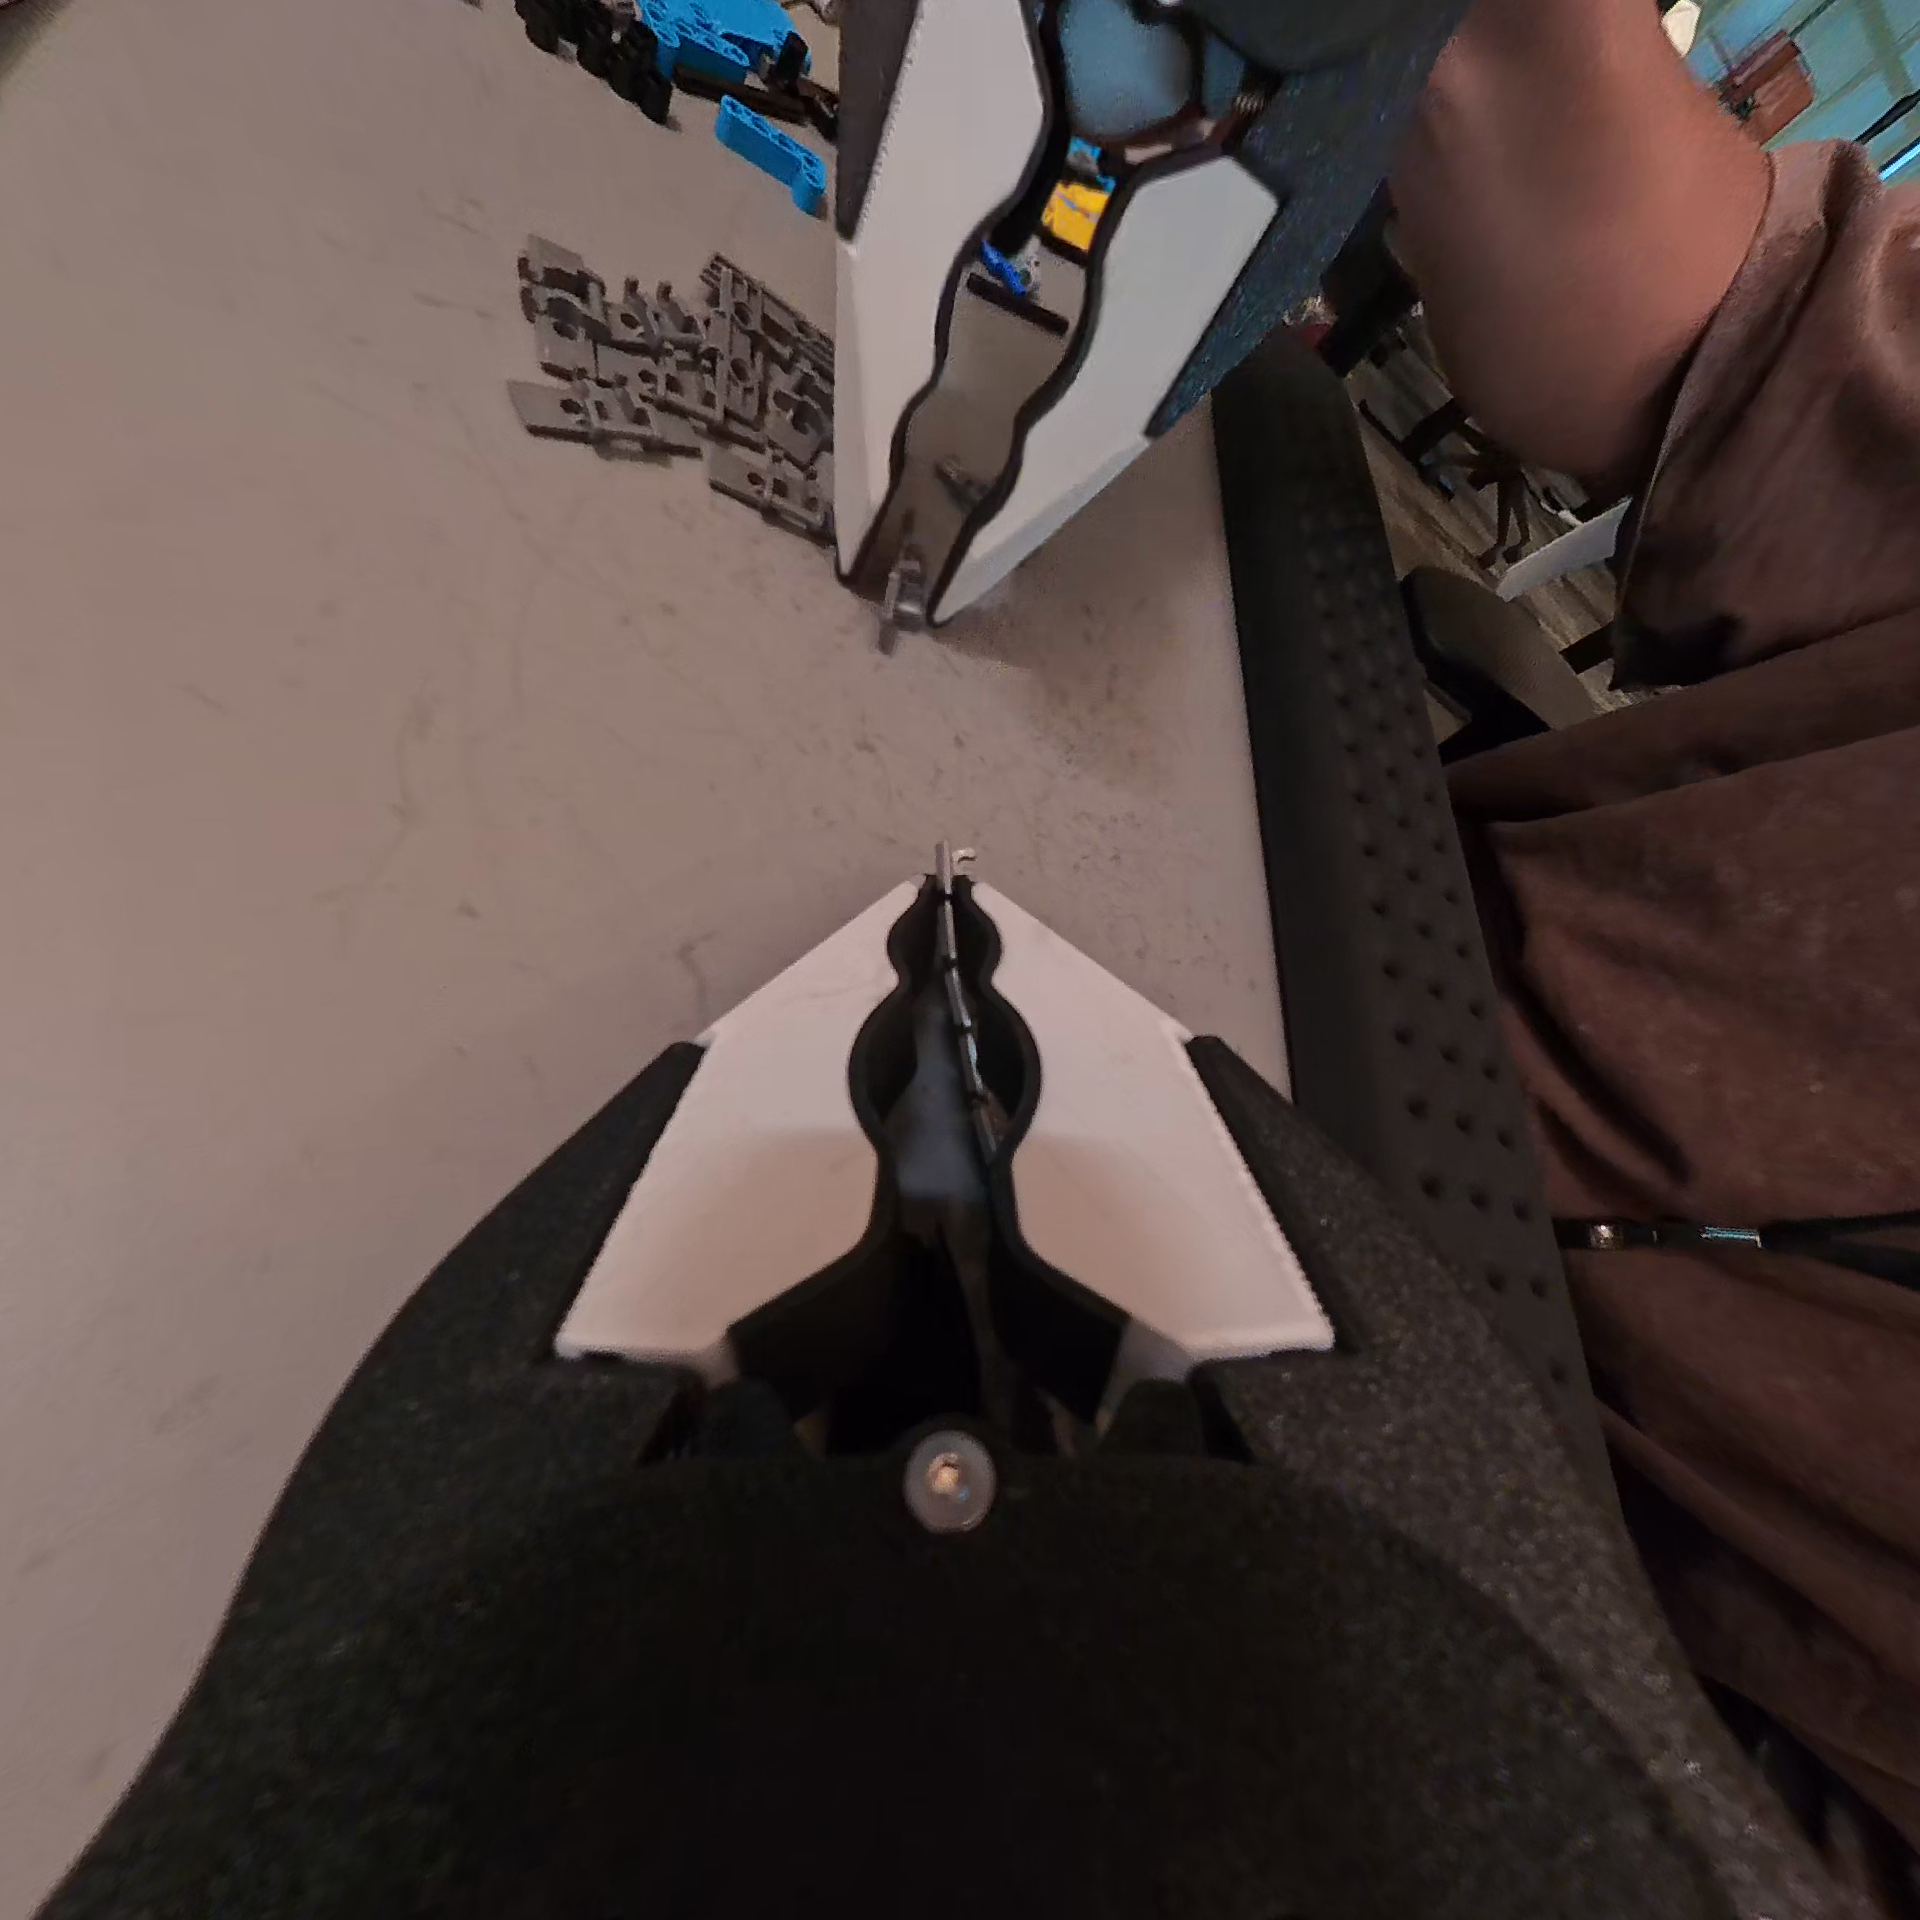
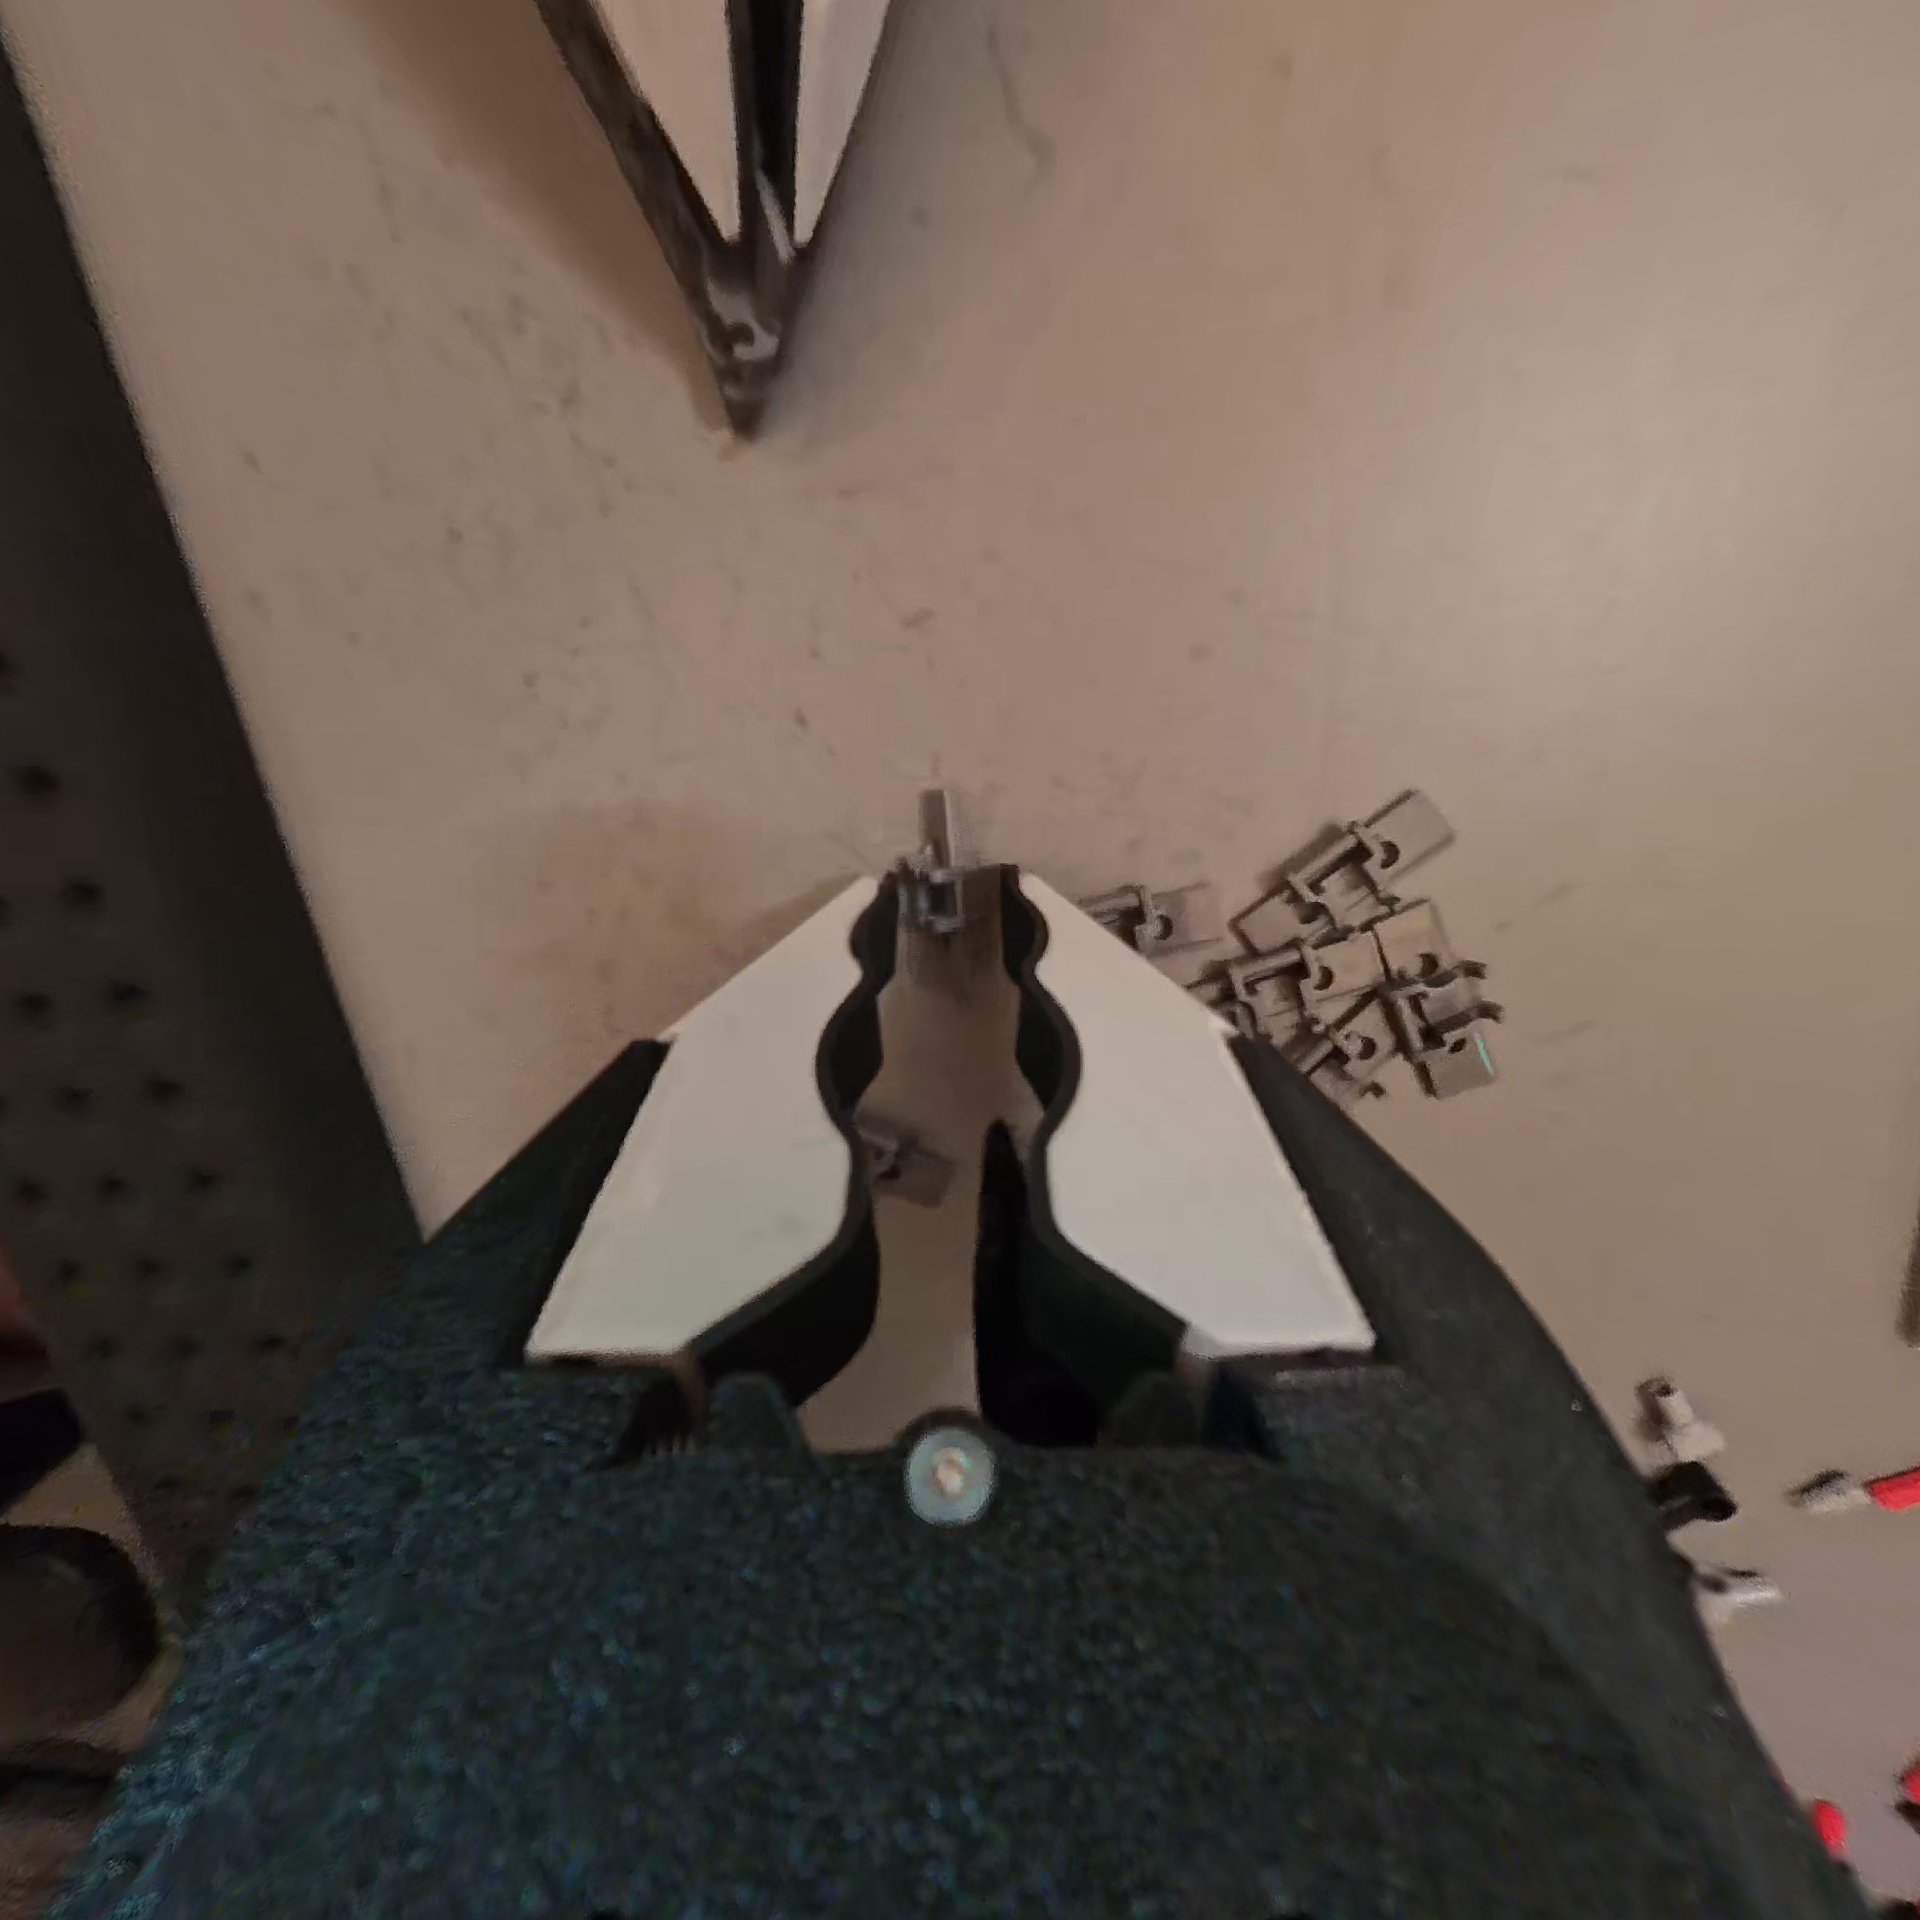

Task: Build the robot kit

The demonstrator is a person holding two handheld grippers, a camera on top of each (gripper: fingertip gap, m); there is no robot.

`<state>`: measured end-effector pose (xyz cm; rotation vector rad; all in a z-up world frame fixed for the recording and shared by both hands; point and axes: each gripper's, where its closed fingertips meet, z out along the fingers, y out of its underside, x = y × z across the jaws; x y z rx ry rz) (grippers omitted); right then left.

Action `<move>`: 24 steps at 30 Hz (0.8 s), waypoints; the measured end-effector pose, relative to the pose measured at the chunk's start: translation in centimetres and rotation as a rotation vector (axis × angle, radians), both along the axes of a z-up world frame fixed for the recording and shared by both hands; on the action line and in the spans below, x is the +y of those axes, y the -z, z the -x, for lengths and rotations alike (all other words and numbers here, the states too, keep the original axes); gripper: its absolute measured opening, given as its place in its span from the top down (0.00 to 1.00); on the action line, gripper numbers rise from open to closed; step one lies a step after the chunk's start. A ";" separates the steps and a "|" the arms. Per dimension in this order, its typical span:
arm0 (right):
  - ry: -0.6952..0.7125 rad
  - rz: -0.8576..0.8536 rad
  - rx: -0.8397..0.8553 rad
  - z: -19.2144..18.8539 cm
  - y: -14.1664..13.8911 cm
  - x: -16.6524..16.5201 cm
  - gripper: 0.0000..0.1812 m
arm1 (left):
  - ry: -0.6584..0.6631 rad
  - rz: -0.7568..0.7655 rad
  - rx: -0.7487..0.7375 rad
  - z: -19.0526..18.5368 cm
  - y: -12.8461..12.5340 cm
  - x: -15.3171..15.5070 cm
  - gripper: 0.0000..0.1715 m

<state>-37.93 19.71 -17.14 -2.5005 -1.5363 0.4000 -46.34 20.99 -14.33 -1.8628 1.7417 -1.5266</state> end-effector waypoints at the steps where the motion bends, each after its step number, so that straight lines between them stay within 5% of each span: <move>1: -0.020 -0.023 -0.003 0.1 0.0 0.1 0.91 | 0.001 0.000 0.000 0.0 0.0 0.0 0.99; 10: -0.009 -0.089 0.004 0.3 -0.1 0.9 0.92 | 0.003 0.001 0.001 0.0 0.0 -0.1 0.99; 16: 0.180 -0.188 0.437 4.9 -4.6 2.3 0.93 | -0.020 0.055 -0.037 0.0 -0.9 0.5 0.99; 20: 0.331 -0.177 0.635 7.0 -4.4 2.5 0.94 | -0.055 0.040 -0.003 -0.1 -0.3 0.9 0.99; 24: 0.426 -0.173 0.609 7.6 -2.4 2.5 0.94 | -0.089 0.028 0.022 -0.4 0.2 1.3 0.99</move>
